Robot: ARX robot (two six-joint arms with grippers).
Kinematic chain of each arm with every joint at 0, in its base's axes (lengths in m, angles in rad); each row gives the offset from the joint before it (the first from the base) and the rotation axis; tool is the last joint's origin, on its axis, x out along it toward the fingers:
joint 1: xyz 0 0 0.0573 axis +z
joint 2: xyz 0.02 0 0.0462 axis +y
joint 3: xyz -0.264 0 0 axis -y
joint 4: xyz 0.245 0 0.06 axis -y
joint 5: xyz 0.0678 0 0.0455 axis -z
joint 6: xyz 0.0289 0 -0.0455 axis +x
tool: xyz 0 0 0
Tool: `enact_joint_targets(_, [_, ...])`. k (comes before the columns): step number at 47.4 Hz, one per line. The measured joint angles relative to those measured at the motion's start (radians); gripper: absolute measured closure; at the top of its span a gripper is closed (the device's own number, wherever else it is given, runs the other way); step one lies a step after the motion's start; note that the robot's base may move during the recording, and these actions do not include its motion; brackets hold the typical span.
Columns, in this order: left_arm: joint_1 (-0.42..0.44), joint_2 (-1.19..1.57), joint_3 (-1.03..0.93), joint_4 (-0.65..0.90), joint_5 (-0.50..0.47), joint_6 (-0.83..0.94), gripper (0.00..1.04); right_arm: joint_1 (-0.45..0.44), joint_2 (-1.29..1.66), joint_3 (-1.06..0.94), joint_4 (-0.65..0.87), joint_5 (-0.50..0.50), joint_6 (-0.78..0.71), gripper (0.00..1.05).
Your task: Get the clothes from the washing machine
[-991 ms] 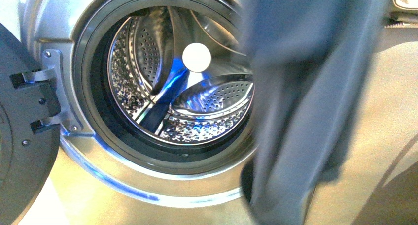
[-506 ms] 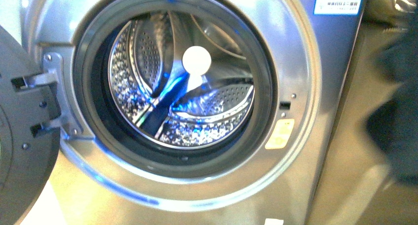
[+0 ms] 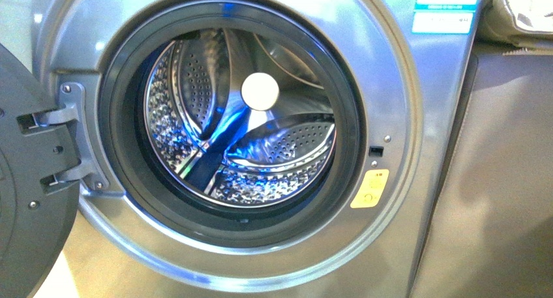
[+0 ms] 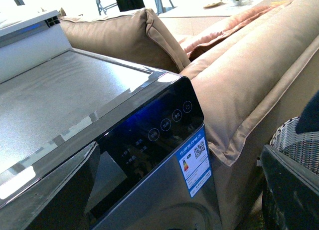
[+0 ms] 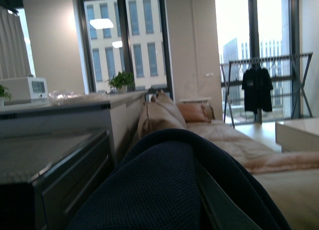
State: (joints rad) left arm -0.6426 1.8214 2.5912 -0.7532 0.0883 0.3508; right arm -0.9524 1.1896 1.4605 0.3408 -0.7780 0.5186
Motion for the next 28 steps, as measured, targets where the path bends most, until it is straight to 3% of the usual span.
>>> enact_joint_targets(4, [0.000, 0.000, 0.000, 0.000, 0.000, 0.000, 0.06, -0.060, -0.019, -0.146, 0.002, -0.094, -0.008, 1.01])
enact_joint_targets(11, [0.000, 0.000, 0.000, 0.000, 0.000, 0.000, 0.06, -0.098, -0.025, -0.363, -0.084, -0.168, -0.107, 1.01])
enact_joint_targets(25, [0.000, 0.000, 0.000, 0.000, 0.000, 0.000, 0.06, -0.084, 0.089, -0.630, -0.267, -0.130, -0.370, 1.01])
enact_joint_targets(28, [0.000, 0.000, 0.000, 0.000, 0.000, 0.000, 0.06, -0.072, 0.126, -0.680, -0.272, -0.102, -0.418, 0.91])
